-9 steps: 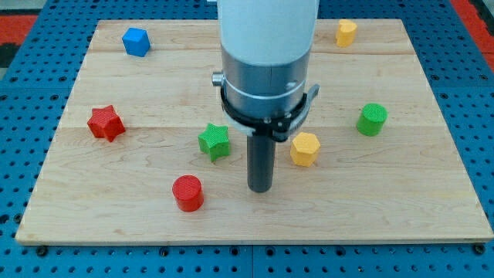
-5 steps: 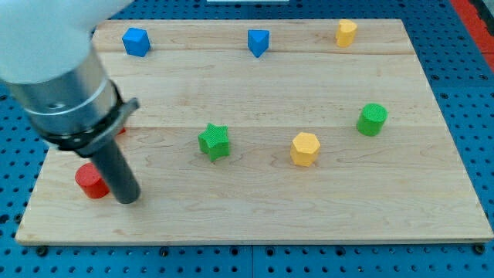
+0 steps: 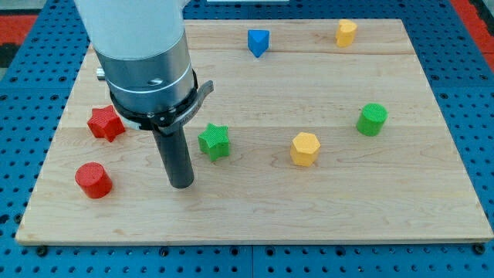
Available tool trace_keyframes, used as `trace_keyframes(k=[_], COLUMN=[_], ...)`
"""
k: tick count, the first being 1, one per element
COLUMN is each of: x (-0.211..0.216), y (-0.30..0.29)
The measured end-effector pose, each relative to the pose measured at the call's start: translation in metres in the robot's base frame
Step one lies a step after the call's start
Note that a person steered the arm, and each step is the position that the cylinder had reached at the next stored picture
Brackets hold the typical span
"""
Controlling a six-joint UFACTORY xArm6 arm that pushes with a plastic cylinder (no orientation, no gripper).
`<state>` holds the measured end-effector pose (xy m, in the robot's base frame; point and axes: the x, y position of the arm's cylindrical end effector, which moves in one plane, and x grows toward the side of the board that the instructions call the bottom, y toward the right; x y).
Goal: Push the yellow hexagon to the bottom center
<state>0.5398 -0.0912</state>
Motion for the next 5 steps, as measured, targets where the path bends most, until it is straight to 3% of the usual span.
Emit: trace_keyframes(k=[5], x=[-0.0086], y=[-0.0006])
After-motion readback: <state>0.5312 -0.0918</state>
